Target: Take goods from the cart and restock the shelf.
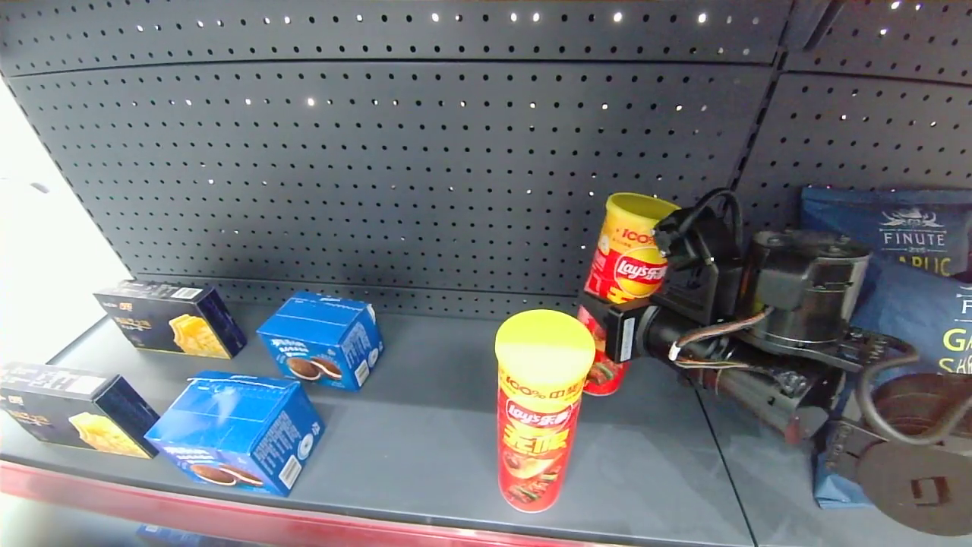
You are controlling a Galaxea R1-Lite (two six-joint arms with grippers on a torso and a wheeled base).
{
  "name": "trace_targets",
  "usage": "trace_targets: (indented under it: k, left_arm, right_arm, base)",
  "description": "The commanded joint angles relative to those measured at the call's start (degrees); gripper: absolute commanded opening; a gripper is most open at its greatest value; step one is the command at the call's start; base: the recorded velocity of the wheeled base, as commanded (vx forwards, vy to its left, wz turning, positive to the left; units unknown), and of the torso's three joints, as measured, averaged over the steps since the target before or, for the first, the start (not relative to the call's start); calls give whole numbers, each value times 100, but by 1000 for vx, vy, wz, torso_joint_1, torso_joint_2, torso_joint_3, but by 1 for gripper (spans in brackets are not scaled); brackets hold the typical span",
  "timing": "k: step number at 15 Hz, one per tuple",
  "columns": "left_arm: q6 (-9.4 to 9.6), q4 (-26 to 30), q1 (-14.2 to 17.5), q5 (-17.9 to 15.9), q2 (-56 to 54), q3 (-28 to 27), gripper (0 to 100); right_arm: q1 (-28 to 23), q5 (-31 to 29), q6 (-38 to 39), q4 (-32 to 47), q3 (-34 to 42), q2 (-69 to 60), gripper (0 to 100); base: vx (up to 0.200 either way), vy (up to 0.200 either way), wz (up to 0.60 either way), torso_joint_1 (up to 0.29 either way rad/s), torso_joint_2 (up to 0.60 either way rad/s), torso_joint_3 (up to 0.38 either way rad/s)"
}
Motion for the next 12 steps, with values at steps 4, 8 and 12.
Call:
trace_targets:
  k: [4, 8, 12]
  left_arm:
    - [-2, -11, 3, 4, 9, 0, 100]
    - [-2, -2, 3, 4, 9, 0, 100]
    - [-2, -11, 3, 4, 9, 0, 100]
  right_arm:
    - [6, -175, -31, -78, -823, 935, 0]
    - [-12, -245, -93, -139, -1087, 1190, 0]
    - [-64, -245, -93, -218, -1227, 1374, 0]
  base:
    - [0, 0, 0, 0, 0, 0]
    - [0, 0, 0, 0, 0, 0]
    - [0, 0, 0, 0, 0, 0]
